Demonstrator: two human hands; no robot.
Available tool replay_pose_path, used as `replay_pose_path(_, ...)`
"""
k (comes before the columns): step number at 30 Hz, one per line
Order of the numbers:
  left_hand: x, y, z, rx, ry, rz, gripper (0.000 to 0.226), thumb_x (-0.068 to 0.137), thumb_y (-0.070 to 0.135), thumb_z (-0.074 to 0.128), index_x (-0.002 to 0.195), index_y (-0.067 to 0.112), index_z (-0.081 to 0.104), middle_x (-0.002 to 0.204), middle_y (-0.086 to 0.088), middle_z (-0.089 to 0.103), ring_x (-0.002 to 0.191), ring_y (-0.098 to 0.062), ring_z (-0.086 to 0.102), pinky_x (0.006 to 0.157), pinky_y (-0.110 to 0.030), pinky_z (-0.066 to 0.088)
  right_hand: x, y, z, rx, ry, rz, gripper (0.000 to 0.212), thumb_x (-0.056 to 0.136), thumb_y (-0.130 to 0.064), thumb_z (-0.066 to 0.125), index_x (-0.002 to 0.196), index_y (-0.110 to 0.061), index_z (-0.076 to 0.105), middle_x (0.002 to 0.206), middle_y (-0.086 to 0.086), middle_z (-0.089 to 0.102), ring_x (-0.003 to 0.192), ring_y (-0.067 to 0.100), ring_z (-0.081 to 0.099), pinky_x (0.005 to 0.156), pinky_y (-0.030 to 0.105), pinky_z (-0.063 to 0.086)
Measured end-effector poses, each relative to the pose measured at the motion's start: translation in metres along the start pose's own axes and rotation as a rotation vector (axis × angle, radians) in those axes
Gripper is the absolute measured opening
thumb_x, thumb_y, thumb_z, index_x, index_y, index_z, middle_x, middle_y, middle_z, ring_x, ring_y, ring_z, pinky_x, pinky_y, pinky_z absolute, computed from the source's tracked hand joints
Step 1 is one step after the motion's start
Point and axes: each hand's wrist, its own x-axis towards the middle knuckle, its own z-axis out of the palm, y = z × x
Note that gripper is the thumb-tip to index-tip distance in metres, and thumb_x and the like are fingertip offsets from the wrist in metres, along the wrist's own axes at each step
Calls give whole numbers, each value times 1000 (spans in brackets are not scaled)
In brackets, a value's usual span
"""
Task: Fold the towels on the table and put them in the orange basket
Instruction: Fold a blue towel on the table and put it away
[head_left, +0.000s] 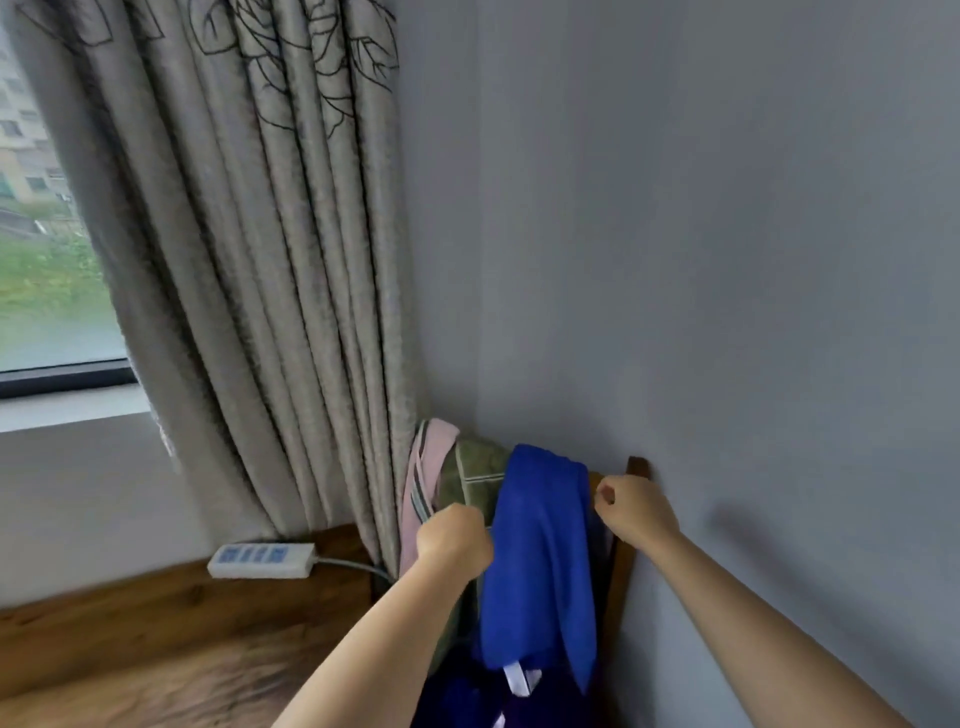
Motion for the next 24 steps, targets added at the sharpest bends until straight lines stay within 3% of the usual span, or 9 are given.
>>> replay_pose_path(3, 43, 9, 12, -154, -58, -47, 32, 95, 24, 37, 117, 9, 54, 121, -8, 58, 110, -26, 56, 83, -29, 45, 45, 4, 13, -3, -38, 19, 42, 92, -15, 42, 53, -23, 29, 54, -6, 37, 51, 8, 39, 44, 21, 25)
replay_pose_path(5, 68, 15, 22, -246, -83, -77, 33, 96, 24, 35, 118, 7, 53, 123, -10, 57, 112, -26, 54, 86, -28, 44, 70, 11, 25, 12, -73, 49, 35, 94, -19, 42, 60, -23, 37, 61, -4, 45, 64, 14, 50, 54, 24, 37)
replay_pose_path(8, 97, 24, 33, -350, -95, -118, 35, 97, 24, 34, 118, 4, 52, 124, -12, 57, 113, -27, 54, 88, -29, 43, 93, 12, 41, -74, -58, 119, 30, 94, -30, 45, 90, -4, 59, 94, 12, 62, 93, 26, 59, 72, 31, 47)
replay_pose_path(10, 116, 29, 42, -424, -94, -141, 35, 97, 26, 35, 123, 6, 48, 125, -12, 56, 114, -26, 54, 91, -31, 43, 106, 12, 55, -191, -4, 153, 36, 93, -37, 43, 103, -6, 59, 110, 11, 57, 104, 25, 54, 82, 34, 45)
replay_pose_path(13, 134, 34, 53, -521, -60, -153, 35, 96, 28, 41, 124, 8, 48, 123, -11, 58, 112, -26, 55, 93, -32, 44, 114, 14, 68, -130, 34, 146, 34, 95, -33, 42, 113, -9, 56, 118, 9, 53, 106, 25, 54, 88, 37, 43)
replay_pose_path(16, 142, 36, 62, -621, -10, -162, 28, 94, 26, 46, 112, 6, 55, 113, -12, 61, 103, -25, 57, 82, -27, 43, 119, 23, 74, -37, 82, 125, 28, 94, -28, 46, 104, -6, 59, 110, 11, 56, 99, 28, 56, 86, 40, 45)
replay_pose_path(19, 146, 31, 67, -671, 21, -143, 20, 94, 25, 47, 94, 7, 58, 97, -10, 64, 82, -17, 54, 66, -23, 36, 120, 27, 76, 63, 130, 113, 23, 91, -22, 51, 88, -1, 61, 97, 15, 60, 89, 31, 57, 80, 42, 45)
replay_pose_path(24, 143, 21, 67, -598, 77, -94, 41, 94, 22, 48, 55, 24, 36, 59, 7, 46, 53, -6, 40, 46, -23, 23, 119, 31, 77, 197, 191, 85, 20, 87, -12, 57, 75, 4, 60, 87, 22, 60, 79, 34, 54, 71, 39, 40)
